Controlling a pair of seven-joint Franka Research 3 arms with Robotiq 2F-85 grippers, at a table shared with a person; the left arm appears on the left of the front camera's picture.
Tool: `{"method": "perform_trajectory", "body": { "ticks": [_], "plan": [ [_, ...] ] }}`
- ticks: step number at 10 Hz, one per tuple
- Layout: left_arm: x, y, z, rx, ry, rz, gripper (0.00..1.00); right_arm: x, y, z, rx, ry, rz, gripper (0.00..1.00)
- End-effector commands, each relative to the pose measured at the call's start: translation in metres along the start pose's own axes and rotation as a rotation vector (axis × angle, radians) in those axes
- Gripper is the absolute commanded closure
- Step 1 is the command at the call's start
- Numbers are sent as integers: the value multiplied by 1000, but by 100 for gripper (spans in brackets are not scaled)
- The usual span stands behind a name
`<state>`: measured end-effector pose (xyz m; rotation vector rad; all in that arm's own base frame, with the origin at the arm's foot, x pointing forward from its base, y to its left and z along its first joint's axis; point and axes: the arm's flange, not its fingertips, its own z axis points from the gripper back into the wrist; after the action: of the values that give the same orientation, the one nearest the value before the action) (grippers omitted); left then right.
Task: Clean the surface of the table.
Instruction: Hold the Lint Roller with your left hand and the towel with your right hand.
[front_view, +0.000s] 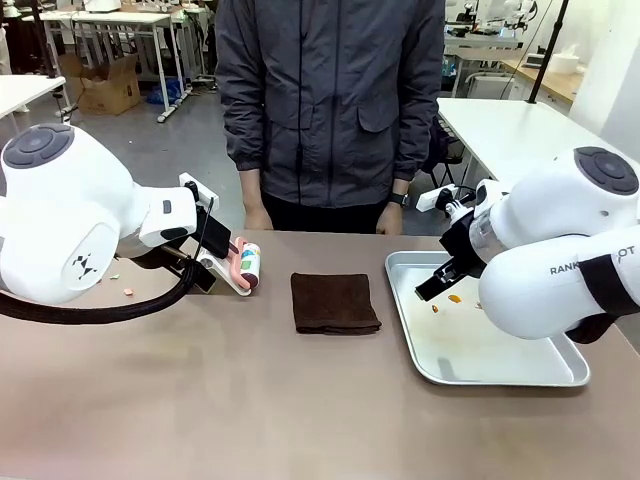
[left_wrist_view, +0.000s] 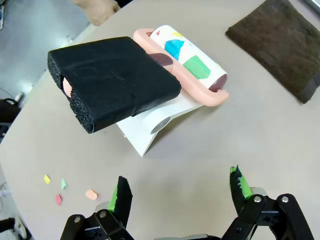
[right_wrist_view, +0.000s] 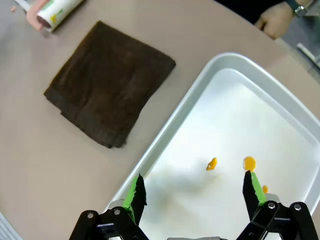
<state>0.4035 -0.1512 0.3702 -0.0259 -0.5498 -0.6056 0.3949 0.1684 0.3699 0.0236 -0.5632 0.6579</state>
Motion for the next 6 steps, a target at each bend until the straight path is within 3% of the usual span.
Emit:
{"method": "perform_trajectory", "body": {
  "ticks": [1, 6],
  "plan": [
    [0, 0, 0, 0, 0, 0, 0, 0, 0, 0, 0, -1, -1, 0],
    [0, 0, 0, 0, 0, 0, 0, 0, 0, 0, 0, -1, -1, 0]
  ]
}}
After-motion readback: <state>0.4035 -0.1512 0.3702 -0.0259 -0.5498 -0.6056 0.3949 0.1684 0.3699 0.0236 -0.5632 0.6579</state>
